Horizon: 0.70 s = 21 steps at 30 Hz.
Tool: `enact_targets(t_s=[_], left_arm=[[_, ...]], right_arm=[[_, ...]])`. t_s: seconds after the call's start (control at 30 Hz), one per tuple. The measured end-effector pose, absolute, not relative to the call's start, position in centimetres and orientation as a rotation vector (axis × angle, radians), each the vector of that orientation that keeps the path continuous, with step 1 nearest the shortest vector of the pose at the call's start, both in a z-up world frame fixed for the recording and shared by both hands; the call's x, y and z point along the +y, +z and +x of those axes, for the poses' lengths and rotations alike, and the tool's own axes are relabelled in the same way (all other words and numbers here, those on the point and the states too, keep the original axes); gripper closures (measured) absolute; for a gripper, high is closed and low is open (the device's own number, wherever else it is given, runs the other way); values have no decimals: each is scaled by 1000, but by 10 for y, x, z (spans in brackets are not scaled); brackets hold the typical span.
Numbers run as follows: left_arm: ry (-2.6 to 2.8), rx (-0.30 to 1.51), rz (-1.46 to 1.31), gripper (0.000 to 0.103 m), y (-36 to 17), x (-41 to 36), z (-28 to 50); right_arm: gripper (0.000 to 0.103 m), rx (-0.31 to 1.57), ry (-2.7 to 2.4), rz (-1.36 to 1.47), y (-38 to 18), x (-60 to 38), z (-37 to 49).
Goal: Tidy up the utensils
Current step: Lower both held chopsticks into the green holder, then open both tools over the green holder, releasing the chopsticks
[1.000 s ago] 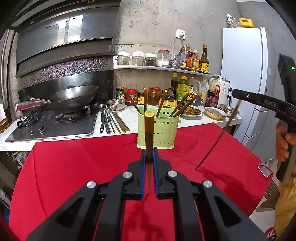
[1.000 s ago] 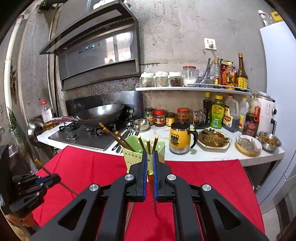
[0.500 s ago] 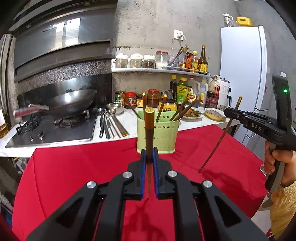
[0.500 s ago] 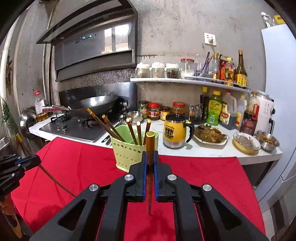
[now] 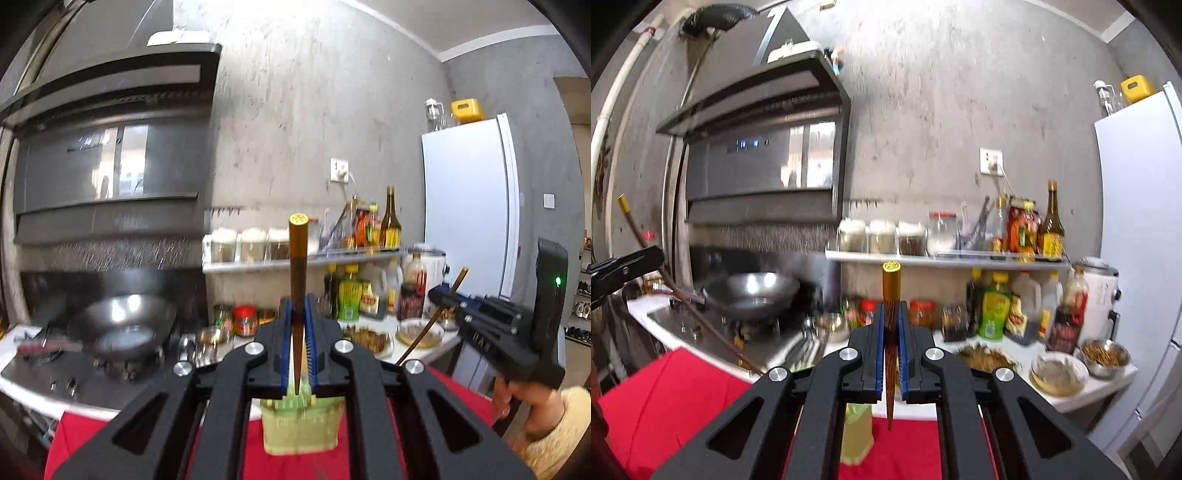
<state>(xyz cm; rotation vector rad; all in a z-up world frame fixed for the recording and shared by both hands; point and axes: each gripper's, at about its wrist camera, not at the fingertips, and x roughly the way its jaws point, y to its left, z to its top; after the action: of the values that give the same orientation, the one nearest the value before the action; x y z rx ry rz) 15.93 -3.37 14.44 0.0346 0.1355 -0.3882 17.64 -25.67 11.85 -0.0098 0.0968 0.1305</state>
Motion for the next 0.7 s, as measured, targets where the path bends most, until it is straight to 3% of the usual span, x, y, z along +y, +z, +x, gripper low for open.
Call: enact_targets(t_s=[0.3,0.53,0.57,0.63,0.7], left_arm=[[-382,366,28,96,91,-55,263],[-387,508,57,96,50,-59,295],[-389,513,57,96,49,-58,296],[-380,504,58,95,51,-56,293],[-383,474,48,88,62,-52,283]], right_arm=[[96,173,222,23,99,-234,240],[94,299,246,-16,63,-220,269],[92,305,242,-20,61,-220,268],[73,291,231,-22,65,-222,261],[70,270,225,-17,73,-227,251]])
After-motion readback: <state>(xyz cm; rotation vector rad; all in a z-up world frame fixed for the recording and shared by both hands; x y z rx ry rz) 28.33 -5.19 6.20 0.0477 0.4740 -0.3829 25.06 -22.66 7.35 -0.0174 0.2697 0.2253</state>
